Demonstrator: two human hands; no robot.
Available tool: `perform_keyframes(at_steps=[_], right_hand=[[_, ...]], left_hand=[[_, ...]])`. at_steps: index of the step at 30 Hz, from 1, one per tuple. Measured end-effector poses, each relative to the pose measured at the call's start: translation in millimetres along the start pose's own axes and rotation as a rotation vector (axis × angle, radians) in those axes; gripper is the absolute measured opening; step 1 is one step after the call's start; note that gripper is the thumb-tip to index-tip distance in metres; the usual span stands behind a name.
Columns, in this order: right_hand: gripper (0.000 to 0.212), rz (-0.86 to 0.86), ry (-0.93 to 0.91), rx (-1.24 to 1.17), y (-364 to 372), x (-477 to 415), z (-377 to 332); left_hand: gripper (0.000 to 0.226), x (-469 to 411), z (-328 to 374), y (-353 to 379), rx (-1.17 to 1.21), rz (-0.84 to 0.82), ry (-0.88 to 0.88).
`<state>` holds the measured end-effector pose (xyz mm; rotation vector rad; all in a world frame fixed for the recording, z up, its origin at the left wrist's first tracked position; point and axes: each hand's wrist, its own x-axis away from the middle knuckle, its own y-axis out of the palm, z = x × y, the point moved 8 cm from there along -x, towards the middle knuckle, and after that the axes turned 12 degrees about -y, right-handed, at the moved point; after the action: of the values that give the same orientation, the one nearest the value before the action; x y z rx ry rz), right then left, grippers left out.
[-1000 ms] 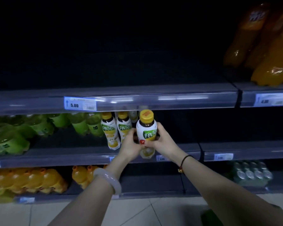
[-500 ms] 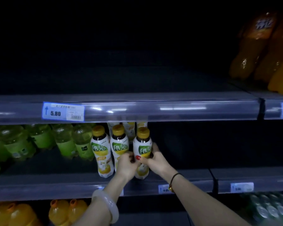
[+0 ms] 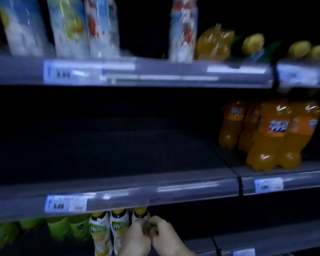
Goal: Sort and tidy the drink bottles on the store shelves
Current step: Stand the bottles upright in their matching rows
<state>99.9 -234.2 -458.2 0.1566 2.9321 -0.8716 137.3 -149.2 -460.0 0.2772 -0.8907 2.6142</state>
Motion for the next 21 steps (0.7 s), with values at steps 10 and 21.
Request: perform_keyframes(at_steps=[10,21], right_hand=[[0.028,0.475,-0.400,0.173,-256.5,42.6,-283.8],[0.026,0.604,-0.439,0.227,-428.4,21.6,-331.1]], left_hand=[[0.037,152.4,317.1,-144.2,0.108,0.077,0.527],[0.045,155.8,489.8,-130.5,0.269,0.023,0.677]])
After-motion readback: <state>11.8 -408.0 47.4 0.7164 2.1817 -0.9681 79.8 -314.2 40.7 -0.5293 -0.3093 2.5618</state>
